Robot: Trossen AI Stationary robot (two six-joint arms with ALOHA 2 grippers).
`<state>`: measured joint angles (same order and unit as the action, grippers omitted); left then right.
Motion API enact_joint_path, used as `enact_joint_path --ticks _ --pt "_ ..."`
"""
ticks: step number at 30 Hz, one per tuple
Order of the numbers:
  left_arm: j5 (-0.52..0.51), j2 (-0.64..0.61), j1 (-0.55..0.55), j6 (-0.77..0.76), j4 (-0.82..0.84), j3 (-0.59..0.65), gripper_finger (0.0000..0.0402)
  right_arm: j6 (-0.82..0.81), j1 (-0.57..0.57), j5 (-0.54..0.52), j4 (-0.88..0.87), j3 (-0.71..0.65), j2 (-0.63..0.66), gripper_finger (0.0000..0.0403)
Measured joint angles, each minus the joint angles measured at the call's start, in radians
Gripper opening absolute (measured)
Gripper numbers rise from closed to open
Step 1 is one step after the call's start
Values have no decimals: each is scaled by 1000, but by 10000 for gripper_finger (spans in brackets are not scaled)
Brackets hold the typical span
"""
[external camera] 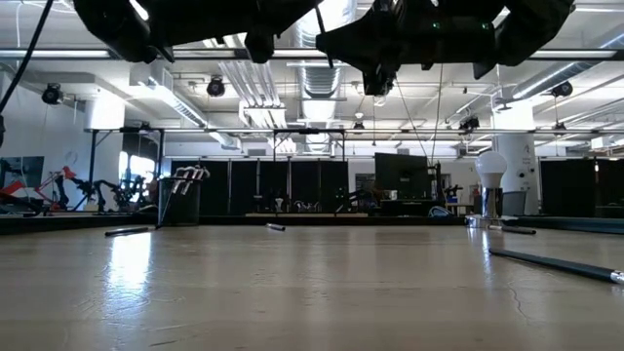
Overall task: Put items in baskets/containers
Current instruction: Put the liner brush into the pen holder
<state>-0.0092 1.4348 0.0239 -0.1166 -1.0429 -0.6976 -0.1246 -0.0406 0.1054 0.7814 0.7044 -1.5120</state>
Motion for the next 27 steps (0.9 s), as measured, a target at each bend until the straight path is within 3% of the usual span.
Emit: enact_joint_path --ticks 6,13,18,24,27 --pt "-76 -98 29 33 163 2 12 3 -2 -20 -57 0 0 67" --pt "-376 -308 124 99 495 27 11 28 0 -64 -131 -7 0 116" --pt "-502 -434 312 90 696 57 11 48 -1 -76 -135 -22 0 87" --pt "-495 -467 617 70 831 65 11 66 -3 -83 -130 -35 0 30" --pt "-436 -437 727 65 835 65 11 77 -1 -82 -128 -40 0 12"
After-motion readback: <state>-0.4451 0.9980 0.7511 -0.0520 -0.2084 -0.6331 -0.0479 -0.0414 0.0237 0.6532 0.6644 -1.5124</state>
